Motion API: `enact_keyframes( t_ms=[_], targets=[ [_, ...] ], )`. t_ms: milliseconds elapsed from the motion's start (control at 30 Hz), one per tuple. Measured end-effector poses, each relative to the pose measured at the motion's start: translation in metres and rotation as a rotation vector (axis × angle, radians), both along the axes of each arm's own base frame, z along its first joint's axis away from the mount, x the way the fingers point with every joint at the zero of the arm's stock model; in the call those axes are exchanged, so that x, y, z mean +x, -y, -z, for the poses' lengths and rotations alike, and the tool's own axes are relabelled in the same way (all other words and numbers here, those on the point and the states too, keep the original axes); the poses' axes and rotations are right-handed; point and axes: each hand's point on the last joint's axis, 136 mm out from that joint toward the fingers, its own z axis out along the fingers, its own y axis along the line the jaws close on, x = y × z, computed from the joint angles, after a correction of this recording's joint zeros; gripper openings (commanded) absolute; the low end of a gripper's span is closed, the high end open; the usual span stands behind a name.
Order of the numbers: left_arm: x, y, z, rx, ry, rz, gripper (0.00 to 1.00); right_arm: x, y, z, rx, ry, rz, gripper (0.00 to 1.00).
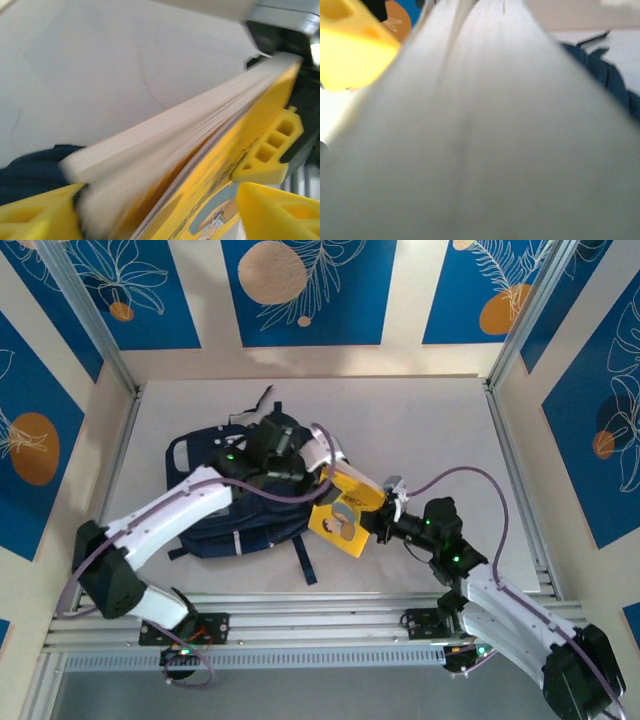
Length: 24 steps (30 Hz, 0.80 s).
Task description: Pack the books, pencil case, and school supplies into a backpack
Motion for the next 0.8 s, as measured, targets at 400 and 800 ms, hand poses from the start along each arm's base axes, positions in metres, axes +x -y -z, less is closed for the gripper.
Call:
enact_keyframes(
  t_ms=[400,800],
  targets=[
    [-0.037,-0.048,-0.043,-0.141,0.045,0.001,0.88,-0.04,-0.025,-0.086,0.046,0.216,-0.264,0.0],
    [-0.091,-0.031,-0.048,-0.261,-0.083,0.317,0.71,-0.07,-0.033,-0.098,0.033,0.282,-0.415,0.0]
  ],
)
